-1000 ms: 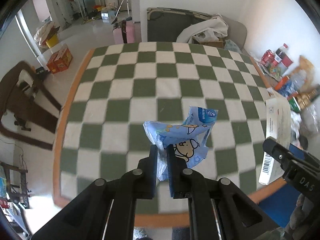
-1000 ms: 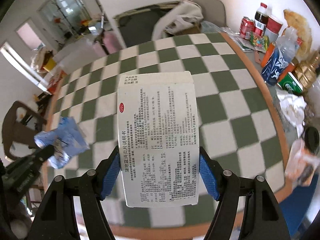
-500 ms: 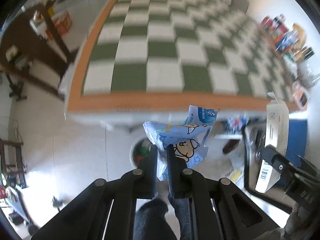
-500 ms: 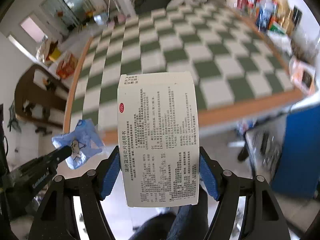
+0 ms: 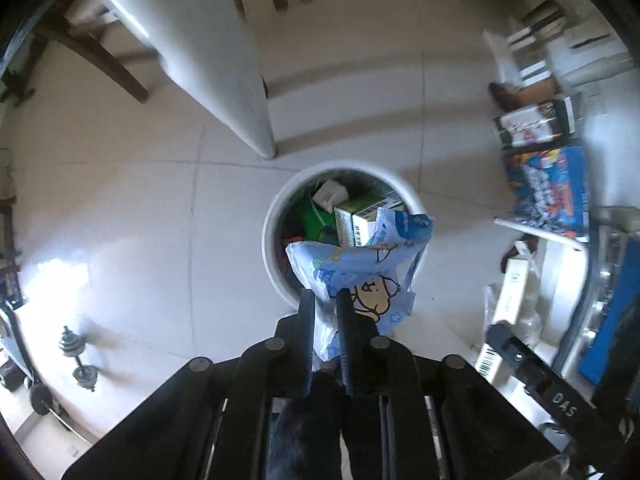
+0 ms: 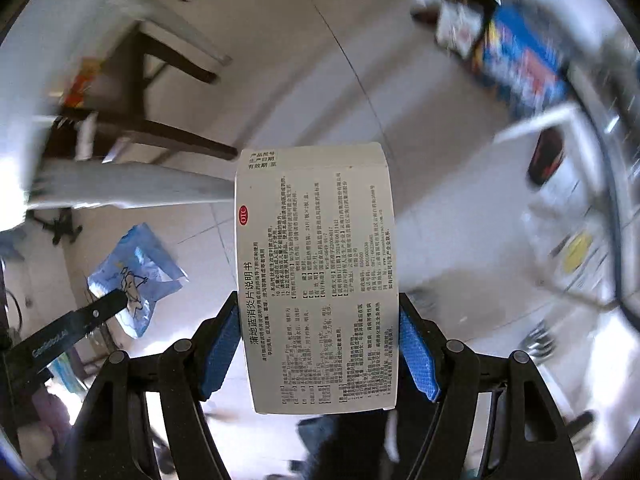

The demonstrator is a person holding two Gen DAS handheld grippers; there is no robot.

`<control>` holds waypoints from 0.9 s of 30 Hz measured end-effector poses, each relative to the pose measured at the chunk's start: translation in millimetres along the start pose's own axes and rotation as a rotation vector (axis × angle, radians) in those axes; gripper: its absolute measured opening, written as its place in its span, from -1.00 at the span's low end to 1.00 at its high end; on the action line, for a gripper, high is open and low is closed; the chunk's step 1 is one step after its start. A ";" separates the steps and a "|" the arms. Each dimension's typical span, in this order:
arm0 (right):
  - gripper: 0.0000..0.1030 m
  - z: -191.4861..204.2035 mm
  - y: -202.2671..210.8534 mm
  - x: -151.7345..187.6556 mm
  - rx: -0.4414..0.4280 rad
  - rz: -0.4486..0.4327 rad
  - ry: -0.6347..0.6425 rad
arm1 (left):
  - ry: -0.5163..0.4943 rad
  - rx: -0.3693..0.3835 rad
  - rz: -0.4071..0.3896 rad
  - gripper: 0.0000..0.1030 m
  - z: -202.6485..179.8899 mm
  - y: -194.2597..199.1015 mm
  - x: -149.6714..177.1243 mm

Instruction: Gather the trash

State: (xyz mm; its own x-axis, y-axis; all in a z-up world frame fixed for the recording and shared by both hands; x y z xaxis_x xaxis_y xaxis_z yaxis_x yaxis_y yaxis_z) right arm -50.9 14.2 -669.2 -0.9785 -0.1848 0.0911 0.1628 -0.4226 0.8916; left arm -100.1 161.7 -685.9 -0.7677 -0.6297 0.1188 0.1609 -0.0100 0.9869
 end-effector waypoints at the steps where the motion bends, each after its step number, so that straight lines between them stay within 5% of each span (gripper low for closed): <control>1: 0.45 -10.4 -22.5 -0.6 -0.012 0.006 -0.021 | -0.003 -0.005 0.014 -0.74 -3.6 -20.8 -2.5; 5: 0.45 -46.9 -106.4 -4.8 -0.043 0.025 -0.081 | -0.013 -0.043 0.043 -0.55 -13.3 -84.1 -8.5; 9: 0.48 -61.8 -157.2 -6.4 -0.072 0.065 -0.090 | 0.019 -0.052 0.027 0.88 -2.4 -102.2 -4.5; 12: 0.98 -63.9 -171.5 -2.7 -0.096 0.089 -0.087 | 0.041 -0.072 0.024 0.91 9.0 -103.5 1.0; 19: 1.00 -52.4 -134.1 -0.7 -0.047 0.080 0.037 | 0.059 -0.145 -0.106 0.91 25.0 -50.0 7.9; 27: 1.00 -24.9 -25.3 1.2 0.205 0.043 0.287 | 0.041 -0.167 -0.160 0.91 26.8 54.6 47.6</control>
State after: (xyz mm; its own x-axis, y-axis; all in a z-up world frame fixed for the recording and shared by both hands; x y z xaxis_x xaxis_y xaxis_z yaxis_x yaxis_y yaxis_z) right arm -53.0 2.6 -702.7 -0.8913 -0.4525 0.0277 0.1453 -0.2273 0.9629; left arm -144.5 152.1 -623.4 -0.7662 -0.6409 -0.0460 0.1419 -0.2386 0.9607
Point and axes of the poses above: each gripper's, at about its wrist camera, not at the fingertips, and y roughly against the way its jaws point, z to its left, x to its underside, the point moved 10 cm from there along -y, roughly the way its jaws point, and after that the axes turned 15 degrees about -x, right-handed, at the moved point
